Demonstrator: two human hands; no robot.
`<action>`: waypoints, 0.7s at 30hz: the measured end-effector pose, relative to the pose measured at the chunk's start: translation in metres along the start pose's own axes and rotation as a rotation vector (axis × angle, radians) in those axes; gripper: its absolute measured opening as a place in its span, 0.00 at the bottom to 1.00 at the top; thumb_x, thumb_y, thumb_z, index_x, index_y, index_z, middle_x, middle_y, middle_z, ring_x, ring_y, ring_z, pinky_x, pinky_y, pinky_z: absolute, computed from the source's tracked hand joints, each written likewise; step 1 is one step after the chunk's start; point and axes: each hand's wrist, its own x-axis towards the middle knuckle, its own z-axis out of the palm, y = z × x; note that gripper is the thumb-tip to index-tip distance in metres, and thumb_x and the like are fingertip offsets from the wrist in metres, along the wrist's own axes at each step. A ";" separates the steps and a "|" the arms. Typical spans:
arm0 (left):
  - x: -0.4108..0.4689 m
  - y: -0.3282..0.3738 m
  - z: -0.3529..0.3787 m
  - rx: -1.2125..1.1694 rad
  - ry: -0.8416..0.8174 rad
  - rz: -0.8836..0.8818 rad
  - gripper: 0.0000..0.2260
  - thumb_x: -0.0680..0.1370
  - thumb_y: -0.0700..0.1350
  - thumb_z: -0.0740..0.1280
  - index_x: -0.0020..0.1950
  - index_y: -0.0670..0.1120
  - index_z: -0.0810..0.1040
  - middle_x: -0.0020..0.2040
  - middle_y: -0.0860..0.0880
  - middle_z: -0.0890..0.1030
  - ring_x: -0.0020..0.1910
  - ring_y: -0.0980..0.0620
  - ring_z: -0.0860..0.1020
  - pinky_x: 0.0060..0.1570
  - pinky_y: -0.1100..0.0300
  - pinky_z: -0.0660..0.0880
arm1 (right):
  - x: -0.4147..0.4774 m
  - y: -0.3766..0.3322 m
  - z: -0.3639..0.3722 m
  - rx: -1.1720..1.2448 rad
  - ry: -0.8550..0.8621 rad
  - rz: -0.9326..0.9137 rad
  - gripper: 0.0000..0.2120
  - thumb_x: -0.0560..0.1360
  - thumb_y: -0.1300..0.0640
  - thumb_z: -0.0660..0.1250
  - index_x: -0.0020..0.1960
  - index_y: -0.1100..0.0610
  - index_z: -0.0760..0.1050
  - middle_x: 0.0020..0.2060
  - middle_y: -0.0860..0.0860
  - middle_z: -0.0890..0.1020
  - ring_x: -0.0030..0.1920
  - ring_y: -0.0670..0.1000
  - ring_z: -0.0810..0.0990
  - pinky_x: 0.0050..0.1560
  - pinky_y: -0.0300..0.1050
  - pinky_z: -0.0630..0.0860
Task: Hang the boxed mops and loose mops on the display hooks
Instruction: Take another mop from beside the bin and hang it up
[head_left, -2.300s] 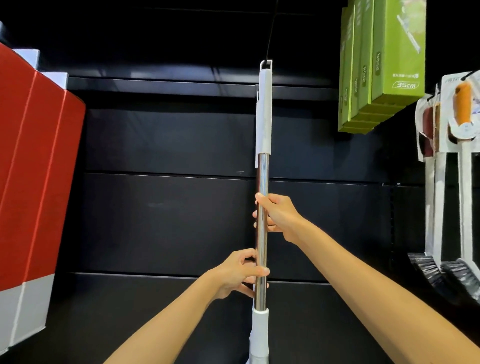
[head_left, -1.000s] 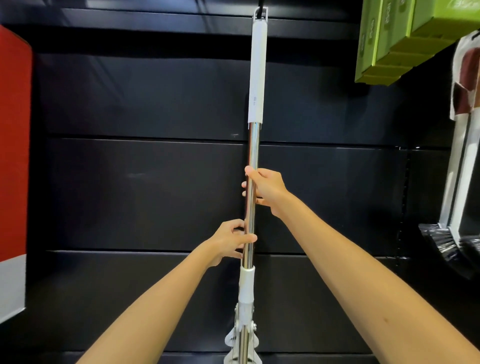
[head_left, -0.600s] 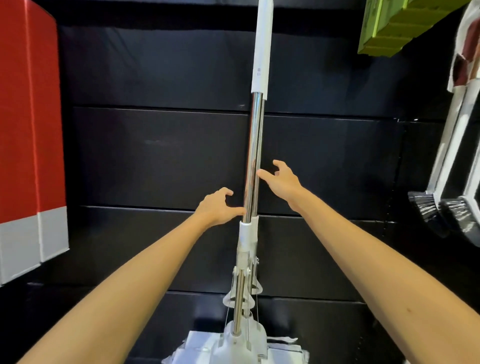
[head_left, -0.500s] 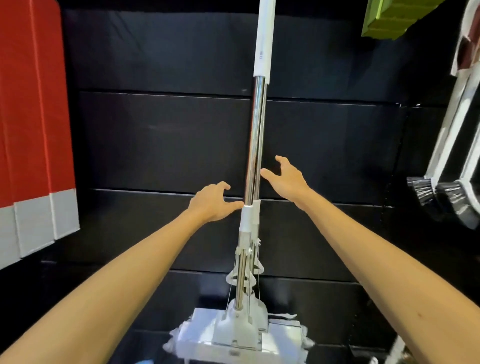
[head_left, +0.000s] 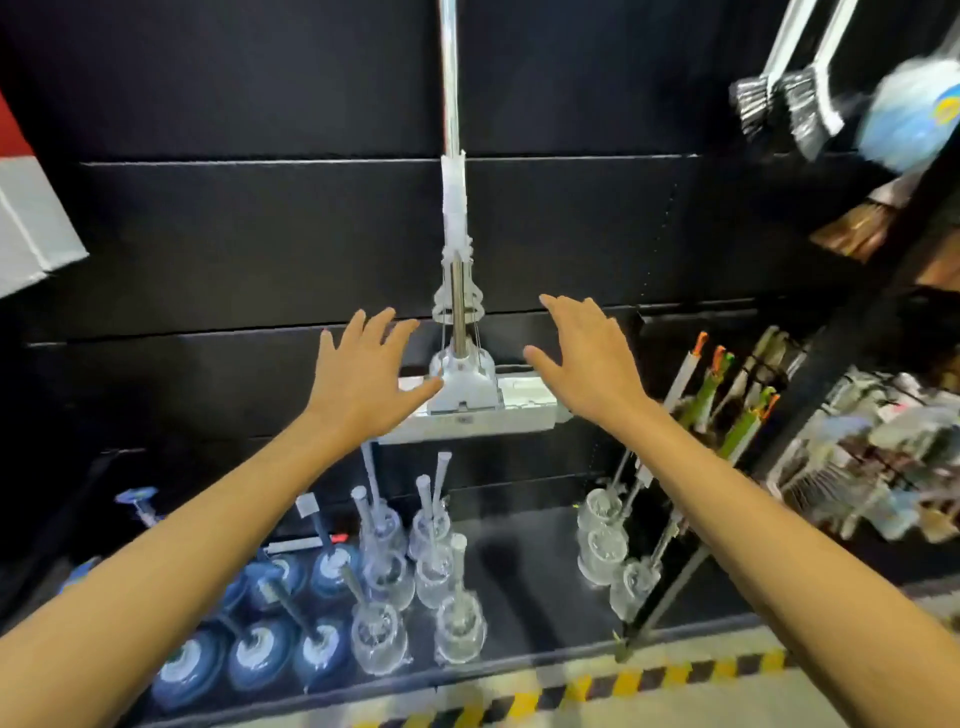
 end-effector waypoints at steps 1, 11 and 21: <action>-0.016 0.002 0.008 -0.002 -0.016 0.027 0.34 0.75 0.65 0.60 0.76 0.50 0.59 0.77 0.45 0.58 0.76 0.41 0.55 0.70 0.36 0.54 | -0.023 0.003 0.007 -0.027 -0.019 0.014 0.30 0.78 0.46 0.61 0.76 0.55 0.58 0.74 0.55 0.65 0.75 0.60 0.59 0.73 0.61 0.57; -0.182 0.045 0.064 -0.054 -0.225 0.398 0.34 0.74 0.65 0.62 0.74 0.48 0.63 0.75 0.43 0.63 0.74 0.38 0.59 0.68 0.34 0.58 | -0.291 -0.011 0.033 -0.104 -0.109 0.448 0.31 0.78 0.45 0.60 0.76 0.55 0.57 0.74 0.55 0.64 0.75 0.60 0.58 0.72 0.62 0.58; -0.305 0.166 0.066 -0.169 -0.371 0.864 0.35 0.74 0.68 0.55 0.74 0.48 0.63 0.76 0.44 0.62 0.75 0.40 0.58 0.69 0.36 0.57 | -0.531 -0.041 -0.019 -0.203 -0.040 0.977 0.29 0.78 0.45 0.60 0.75 0.55 0.59 0.73 0.55 0.65 0.73 0.60 0.60 0.72 0.57 0.58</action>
